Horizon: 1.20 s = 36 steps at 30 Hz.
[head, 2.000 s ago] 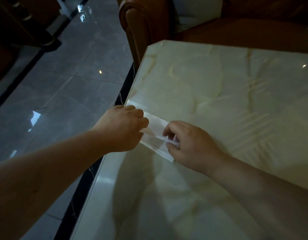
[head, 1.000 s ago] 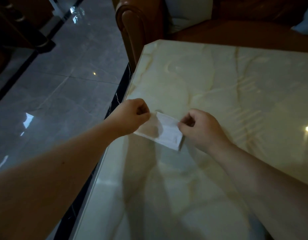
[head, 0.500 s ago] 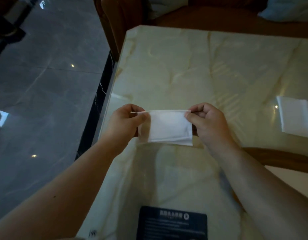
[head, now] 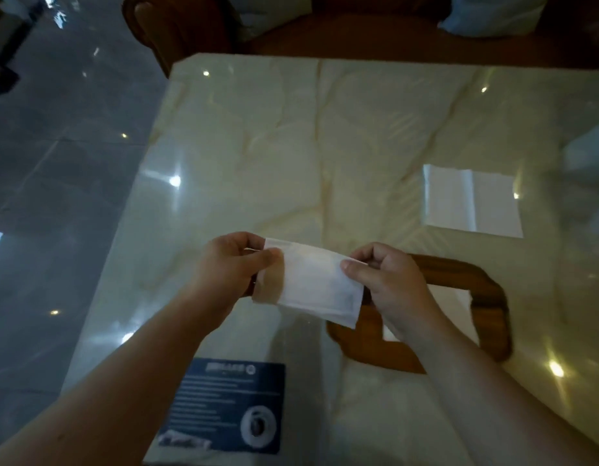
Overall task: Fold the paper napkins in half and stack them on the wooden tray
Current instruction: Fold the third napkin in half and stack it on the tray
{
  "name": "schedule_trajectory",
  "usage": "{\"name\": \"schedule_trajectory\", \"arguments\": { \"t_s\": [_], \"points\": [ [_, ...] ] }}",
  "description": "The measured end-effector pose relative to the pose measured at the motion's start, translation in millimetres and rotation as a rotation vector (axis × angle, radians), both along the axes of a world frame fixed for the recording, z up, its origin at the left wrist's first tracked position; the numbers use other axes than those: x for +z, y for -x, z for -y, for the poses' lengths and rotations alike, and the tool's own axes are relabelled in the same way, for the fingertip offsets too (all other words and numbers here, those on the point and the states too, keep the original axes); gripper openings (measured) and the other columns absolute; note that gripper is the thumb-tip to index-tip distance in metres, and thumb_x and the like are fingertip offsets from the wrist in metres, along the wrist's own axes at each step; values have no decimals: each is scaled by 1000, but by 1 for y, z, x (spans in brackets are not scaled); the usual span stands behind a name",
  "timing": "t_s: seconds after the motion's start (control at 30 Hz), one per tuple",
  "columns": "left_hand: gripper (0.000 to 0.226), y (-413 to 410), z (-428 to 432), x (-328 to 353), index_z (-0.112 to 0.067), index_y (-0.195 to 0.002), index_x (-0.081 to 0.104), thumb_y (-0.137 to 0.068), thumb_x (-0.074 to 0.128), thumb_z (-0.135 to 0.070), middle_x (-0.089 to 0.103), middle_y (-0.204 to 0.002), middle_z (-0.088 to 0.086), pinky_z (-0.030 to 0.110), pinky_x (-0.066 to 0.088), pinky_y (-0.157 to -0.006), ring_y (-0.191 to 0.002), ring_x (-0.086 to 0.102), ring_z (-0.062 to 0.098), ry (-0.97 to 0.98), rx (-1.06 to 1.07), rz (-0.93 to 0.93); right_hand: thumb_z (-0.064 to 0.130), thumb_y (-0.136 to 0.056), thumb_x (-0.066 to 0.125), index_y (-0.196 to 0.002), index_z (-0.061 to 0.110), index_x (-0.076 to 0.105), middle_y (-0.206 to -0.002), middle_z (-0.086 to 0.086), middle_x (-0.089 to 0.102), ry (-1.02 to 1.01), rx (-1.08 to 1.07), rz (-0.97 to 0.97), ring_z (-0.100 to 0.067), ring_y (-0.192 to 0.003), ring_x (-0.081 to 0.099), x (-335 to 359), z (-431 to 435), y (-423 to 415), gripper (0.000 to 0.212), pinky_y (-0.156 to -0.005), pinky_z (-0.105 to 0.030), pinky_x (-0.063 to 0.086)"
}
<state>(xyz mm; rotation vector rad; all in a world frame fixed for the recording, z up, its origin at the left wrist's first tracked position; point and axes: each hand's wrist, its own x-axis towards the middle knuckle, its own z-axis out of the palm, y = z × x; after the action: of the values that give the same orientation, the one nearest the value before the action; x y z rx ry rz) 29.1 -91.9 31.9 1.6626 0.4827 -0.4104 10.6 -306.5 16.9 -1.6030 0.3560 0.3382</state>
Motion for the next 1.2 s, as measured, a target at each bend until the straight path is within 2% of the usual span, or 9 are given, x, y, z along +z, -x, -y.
{"name": "schedule_trajectory", "arguments": {
  "t_s": [0.13, 0.27, 0.33, 0.43, 0.7, 0.87, 1.03, 1.13, 1.2],
  "points": [
    [10, 15, 62, -7, -12, -74, 64, -84, 67, -10, 66, -68, 5, 41, 59, -60, -64, 65, 23, -68, -69, -11, 17, -81, 69, -76, 15, 65, -74, -2, 69, 149, 33, 17, -9, -66, 62, -1, 62, 17, 7, -56, -27, 51],
    [6, 20, 114, -21, -12, -79, 64, -83, 68, -10, 65, -70, 7, 53, 60, -66, -67, 66, 28, -134, -157, -34, 19, -81, 70, -75, 18, 64, -72, -3, 70, 287, 21, 15, -15, -65, 64, -12, 116, 30, 8, -57, -36, 53],
    [7, 21, 136, -31, -15, -80, 64, -82, 69, -10, 67, -71, 7, 56, 59, -64, -66, 67, 30, -193, -186, -28, 17, -80, 70, -74, 17, 64, -70, -1, 69, 347, 10, 27, -10, -61, 60, -19, 140, 34, 8, -57, -30, 50],
    [13, 20, 156, -40, -22, -75, 64, -81, 69, -12, 69, -75, 8, 54, 60, -62, -71, 70, 30, -262, -220, -24, 16, -79, 70, -76, 13, 65, -72, -3, 70, 422, 27, 48, -8, -62, 59, -29, 160, 35, 7, -55, -18, 44],
    [8, 12, 176, -48, -20, -81, 63, -85, 67, -15, 70, -81, 10, 46, 61, -55, -65, 71, 25, -360, -297, -56, 23, -83, 66, -79, 19, 62, -78, 1, 67, 499, 81, 42, -14, -74, 62, -43, 175, 27, 6, -62, -30, 49],
    [11, 13, 176, -52, -23, -81, 59, -86, 64, -16, 67, -85, 6, 40, 61, -50, -59, 71, 21, -421, -375, -49, 24, -83, 67, -80, 20, 60, -73, 4, 64, 636, 187, 92, -12, -66, 58, -45, 173, 28, 8, -54, -26, 44],
    [12, 13, 174, -56, -26, -80, 57, -87, 63, -18, 67, -80, 1, 27, 55, -44, -53, 68, 13, -498, -452, -50, 27, -81, 68, -85, 23, 58, -79, 8, 61, 726, 236, 129, -8, -67, 55, -51, 174, 30, 12, -53, -20, 37],
    [11, 10, 171, -53, -32, -80, 55, -82, 65, -28, 61, -76, -10, 23, 48, -54, -65, 61, 7, -684, -544, 45, 36, -78, 70, -94, 25, 55, -87, 11, 51, 780, 240, 193, -7, -72, 50, -51, 178, 27, 24, -57, -17, 35],
    [9, 5, 169, -50, -33, -84, 56, -80, 64, -34, 60, -78, -12, 29, 50, -61, -72, 59, 10, -763, -574, 102, 42, -77, 69, -94, 28, 54, -86, 10, 49, 783, 189, 191, -7, -72, 50, -49, 186, 21, 27, -58, -21, 38]
  ]
}}
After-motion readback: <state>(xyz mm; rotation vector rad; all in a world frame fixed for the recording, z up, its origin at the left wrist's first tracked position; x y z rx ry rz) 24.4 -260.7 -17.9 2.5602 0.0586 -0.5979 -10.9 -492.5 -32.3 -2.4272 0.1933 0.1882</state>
